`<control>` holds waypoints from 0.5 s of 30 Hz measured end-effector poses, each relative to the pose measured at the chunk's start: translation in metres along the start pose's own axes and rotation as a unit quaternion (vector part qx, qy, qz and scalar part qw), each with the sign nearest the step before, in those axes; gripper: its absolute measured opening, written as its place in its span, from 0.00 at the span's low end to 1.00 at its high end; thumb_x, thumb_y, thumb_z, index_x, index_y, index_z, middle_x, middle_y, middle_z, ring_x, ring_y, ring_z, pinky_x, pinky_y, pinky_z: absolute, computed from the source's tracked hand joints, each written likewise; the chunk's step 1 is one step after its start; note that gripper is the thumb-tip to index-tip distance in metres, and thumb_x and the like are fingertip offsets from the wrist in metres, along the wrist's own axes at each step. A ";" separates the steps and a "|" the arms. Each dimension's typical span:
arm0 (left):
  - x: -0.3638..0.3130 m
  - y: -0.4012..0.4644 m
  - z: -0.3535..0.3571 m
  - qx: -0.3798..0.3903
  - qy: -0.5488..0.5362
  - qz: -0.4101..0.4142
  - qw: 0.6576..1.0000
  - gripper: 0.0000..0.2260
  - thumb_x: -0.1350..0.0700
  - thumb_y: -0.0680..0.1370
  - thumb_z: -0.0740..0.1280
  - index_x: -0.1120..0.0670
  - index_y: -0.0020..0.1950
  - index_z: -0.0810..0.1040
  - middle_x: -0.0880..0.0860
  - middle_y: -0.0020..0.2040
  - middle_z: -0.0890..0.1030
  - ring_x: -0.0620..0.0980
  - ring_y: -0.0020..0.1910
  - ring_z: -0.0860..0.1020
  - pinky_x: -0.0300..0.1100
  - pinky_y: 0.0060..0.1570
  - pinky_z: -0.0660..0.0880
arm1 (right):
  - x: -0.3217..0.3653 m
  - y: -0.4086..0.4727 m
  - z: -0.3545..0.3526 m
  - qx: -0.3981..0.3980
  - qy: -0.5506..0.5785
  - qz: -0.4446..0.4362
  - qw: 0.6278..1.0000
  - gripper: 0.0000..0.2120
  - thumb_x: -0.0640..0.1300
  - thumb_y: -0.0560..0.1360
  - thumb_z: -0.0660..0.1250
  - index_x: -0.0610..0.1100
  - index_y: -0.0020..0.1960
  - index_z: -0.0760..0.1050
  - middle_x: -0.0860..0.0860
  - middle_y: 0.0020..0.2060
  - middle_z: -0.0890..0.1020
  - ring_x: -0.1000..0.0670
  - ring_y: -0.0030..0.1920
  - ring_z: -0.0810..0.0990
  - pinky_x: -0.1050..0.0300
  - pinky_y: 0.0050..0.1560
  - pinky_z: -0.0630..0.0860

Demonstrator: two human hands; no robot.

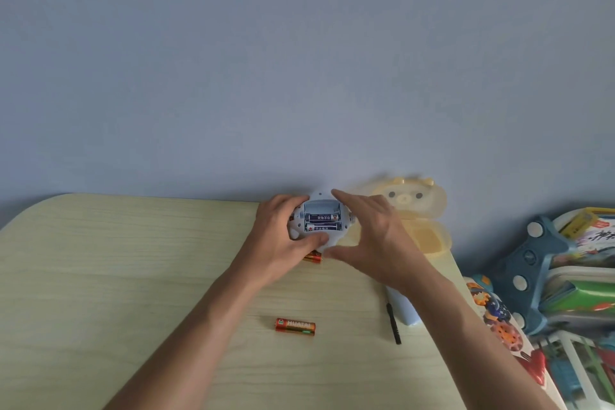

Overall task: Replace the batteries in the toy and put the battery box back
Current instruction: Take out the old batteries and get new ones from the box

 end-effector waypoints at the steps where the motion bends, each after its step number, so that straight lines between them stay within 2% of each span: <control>1: 0.000 0.000 0.000 0.001 0.000 -0.001 1.000 0.31 0.46 0.72 0.79 0.49 0.73 0.75 0.44 0.64 0.76 0.44 0.68 0.68 0.27 0.58 0.66 | -0.001 0.001 0.007 0.020 -0.002 0.010 1.000 0.48 0.58 0.62 0.79 0.48 0.76 0.64 0.52 0.62 0.79 0.47 0.61 0.70 0.50 0.64 0.70; 4: -0.003 0.000 -0.003 0.002 0.012 0.010 1.000 0.29 0.44 0.74 0.77 0.48 0.73 0.76 0.44 0.62 0.77 0.45 0.67 0.70 0.37 0.62 0.69 | -0.003 0.003 0.023 0.060 0.003 0.033 0.998 0.51 0.58 0.63 0.79 0.48 0.78 0.58 0.52 0.65 0.74 0.48 0.64 0.66 0.54 0.65 0.65; 7: -0.011 -0.002 -0.003 0.012 0.058 0.036 0.998 0.30 0.38 0.74 0.72 0.48 0.73 0.75 0.41 0.59 0.77 0.45 0.65 0.69 0.41 0.62 0.69 | -0.006 0.006 0.020 0.020 0.007 0.024 0.999 0.43 0.59 0.63 0.76 0.45 0.73 0.66 0.49 0.61 0.78 0.46 0.60 0.73 0.49 0.63 0.70; 9: -0.017 -0.003 -0.004 0.015 0.066 0.051 0.996 0.33 0.34 0.72 0.69 0.48 0.74 0.73 0.40 0.59 0.75 0.43 0.65 0.67 0.40 0.62 0.68 | -0.008 0.007 0.017 -0.005 0.002 0.012 1.000 0.37 0.60 0.64 0.74 0.45 0.68 0.71 0.49 0.55 0.82 0.46 0.53 0.76 0.46 0.56 0.75; 12: -0.030 -0.003 -0.001 0.034 0.044 0.098 0.994 0.27 0.43 0.75 0.73 0.47 0.73 0.73 0.40 0.62 0.74 0.42 0.65 0.67 0.41 0.65 0.67 | -0.006 0.008 0.016 0.001 0.028 -0.001 1.000 0.34 0.61 0.64 0.70 0.45 0.65 0.74 0.50 0.50 0.83 0.47 0.48 0.78 0.49 0.50 0.77; 15: -0.042 -0.001 0.006 0.076 0.051 0.140 0.986 0.19 0.52 0.77 0.71 0.46 0.68 0.75 0.43 0.60 0.73 0.45 0.61 0.69 0.32 0.60 0.65 | -0.004 0.008 0.011 -0.001 0.092 0.011 0.996 0.30 0.52 0.63 0.79 0.46 0.62 0.75 0.51 0.48 0.82 0.51 0.46 0.79 0.57 0.46 0.77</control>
Point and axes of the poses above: each hand's wrist, its own y-axis towards the middle knuckle, its own z-axis out of the palm, x = y × z, the point moved 10 cm from there along y, towards the middle knuckle
